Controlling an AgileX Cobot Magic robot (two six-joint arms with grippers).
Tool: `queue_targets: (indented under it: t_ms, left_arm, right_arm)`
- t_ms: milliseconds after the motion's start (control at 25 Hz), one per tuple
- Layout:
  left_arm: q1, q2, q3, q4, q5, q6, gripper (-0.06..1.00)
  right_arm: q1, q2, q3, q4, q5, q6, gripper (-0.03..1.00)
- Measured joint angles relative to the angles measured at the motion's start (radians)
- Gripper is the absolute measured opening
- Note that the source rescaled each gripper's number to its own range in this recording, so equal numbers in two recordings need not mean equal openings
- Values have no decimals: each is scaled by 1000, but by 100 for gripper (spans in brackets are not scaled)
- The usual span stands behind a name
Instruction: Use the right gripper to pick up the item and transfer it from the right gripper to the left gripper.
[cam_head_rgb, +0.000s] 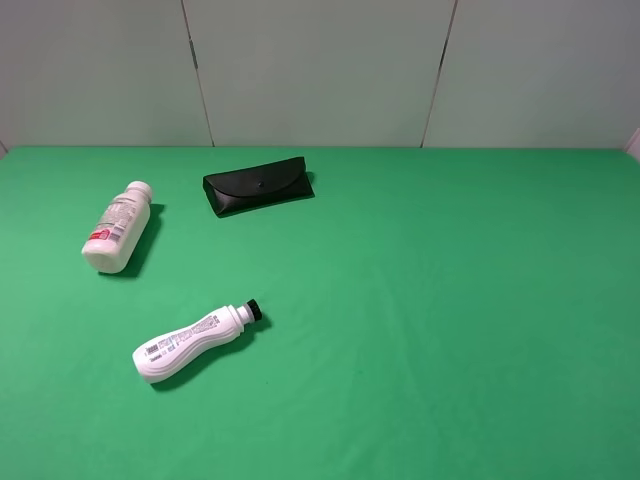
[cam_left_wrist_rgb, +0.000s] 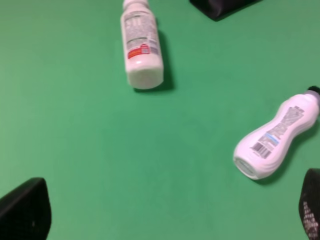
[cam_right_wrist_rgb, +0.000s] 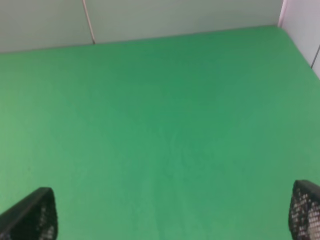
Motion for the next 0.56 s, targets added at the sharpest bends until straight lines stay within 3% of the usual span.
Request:
queue_targets:
  t_ms: [560]
  left_arm:
    - [0,0,0,4,0,0,100]
  right_arm:
    - [0,0,0,0,0,0,100]
